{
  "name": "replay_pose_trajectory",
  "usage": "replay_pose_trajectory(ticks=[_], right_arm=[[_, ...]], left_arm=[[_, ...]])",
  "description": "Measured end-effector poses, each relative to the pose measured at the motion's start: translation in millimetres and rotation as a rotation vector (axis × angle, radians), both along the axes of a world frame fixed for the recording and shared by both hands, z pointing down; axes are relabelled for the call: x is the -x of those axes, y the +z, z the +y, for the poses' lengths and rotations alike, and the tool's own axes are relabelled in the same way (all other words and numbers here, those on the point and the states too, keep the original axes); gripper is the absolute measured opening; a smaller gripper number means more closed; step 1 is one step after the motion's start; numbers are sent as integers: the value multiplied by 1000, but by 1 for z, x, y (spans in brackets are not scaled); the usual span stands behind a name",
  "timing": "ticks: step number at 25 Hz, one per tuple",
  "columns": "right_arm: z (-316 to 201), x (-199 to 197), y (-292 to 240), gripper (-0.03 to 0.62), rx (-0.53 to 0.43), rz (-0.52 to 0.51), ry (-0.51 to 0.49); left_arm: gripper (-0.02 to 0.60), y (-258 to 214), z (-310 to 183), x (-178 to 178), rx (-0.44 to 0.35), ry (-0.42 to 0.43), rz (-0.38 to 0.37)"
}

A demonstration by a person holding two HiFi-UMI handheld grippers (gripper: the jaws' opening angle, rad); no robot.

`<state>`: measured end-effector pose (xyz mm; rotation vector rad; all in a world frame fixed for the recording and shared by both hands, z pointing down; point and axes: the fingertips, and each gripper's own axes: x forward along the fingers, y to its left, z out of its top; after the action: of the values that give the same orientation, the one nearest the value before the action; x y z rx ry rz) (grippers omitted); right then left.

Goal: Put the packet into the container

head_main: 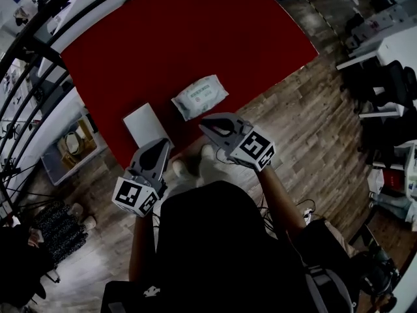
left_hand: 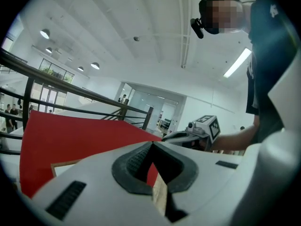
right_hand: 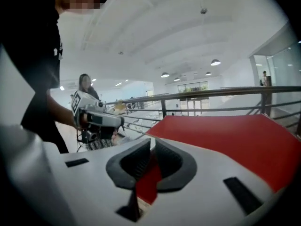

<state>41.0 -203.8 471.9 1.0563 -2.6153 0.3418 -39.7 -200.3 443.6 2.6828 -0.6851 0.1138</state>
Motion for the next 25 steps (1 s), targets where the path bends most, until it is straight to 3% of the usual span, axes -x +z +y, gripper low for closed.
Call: replay_pose_trajectory(ticks=[3, 7, 13, 15, 20, 25], right_arm=[[-11, -7, 19, 26, -4, 153, -114], [-25, -20, 46, 175, 32, 323, -297], [-42, -44, 97, 292, 50, 717, -622], [-53, -51, 117, 335, 70, 829, -713], [-72, -59, 162, 401, 137, 986, -866], [-84, -69, 200, 417, 193, 1054, -912]], left_arm=[[5, 14, -7, -3, 1, -15, -5], [5, 26, -12, -10, -14, -62, -21], [5, 38, 1, -22, -55, -60, -173], [5, 38, 1, -22, -61, -80, -188], [5, 35, -2, -19, -51, -145, -174], [5, 33, 0, -10, -47, -216, -174]])
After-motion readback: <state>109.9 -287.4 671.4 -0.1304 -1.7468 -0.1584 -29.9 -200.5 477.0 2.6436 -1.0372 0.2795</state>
